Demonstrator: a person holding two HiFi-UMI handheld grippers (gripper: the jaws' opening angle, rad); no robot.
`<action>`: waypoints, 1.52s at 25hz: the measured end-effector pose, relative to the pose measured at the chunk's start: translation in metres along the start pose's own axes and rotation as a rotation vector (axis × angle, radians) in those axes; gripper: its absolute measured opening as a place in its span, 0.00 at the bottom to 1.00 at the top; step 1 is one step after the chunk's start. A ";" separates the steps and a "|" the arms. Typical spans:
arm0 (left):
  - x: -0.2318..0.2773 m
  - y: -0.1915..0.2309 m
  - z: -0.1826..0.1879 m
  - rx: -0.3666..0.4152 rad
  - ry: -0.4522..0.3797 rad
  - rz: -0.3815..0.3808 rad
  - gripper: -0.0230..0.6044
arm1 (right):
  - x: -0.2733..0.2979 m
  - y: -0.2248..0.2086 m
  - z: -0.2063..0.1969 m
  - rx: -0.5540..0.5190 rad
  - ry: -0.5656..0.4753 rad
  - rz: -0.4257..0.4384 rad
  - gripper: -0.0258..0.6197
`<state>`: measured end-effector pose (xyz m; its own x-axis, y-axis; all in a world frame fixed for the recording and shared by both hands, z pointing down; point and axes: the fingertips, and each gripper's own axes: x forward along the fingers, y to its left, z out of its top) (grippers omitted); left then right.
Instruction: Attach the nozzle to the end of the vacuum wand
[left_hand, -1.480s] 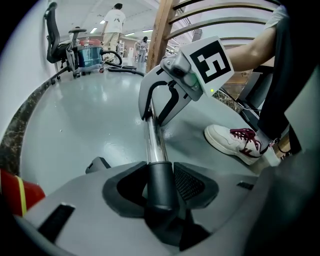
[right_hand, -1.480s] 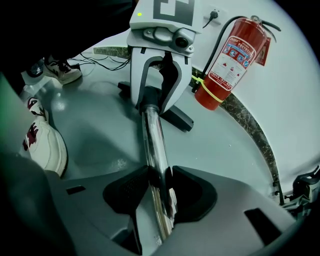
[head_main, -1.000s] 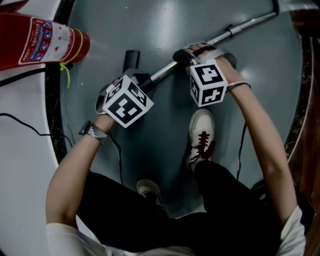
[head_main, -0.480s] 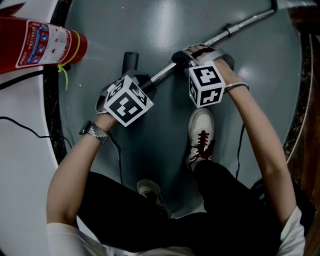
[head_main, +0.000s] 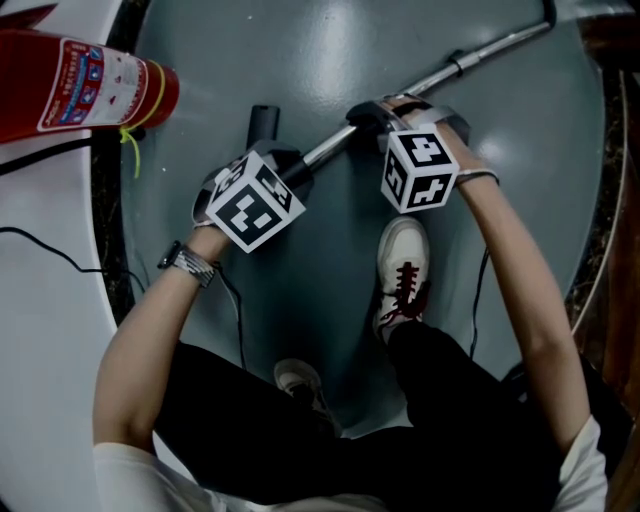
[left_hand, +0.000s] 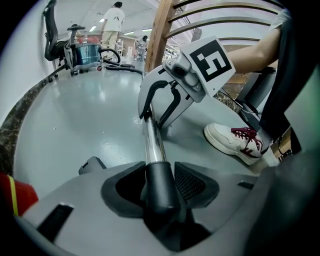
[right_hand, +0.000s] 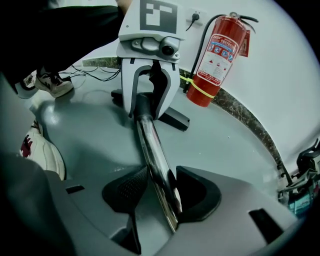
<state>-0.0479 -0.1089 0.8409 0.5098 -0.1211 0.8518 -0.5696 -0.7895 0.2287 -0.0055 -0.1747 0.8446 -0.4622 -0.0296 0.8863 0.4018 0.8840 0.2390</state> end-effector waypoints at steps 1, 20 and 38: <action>-0.003 0.001 0.002 0.003 -0.009 0.004 0.33 | -0.001 -0.001 0.000 0.012 -0.009 -0.004 0.31; -0.051 0.039 0.059 -0.032 -0.245 0.128 0.21 | -0.084 -0.039 -0.014 0.488 -0.295 -0.285 0.31; -0.143 0.057 0.164 0.101 -0.556 0.319 0.04 | -0.180 -0.078 -0.022 0.699 -0.410 -0.629 0.12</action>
<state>-0.0477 -0.2354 0.6544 0.5992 -0.6308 0.4931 -0.6983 -0.7130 -0.0637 0.0637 -0.2490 0.6753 -0.7177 -0.5354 0.4452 -0.4961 0.8418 0.2126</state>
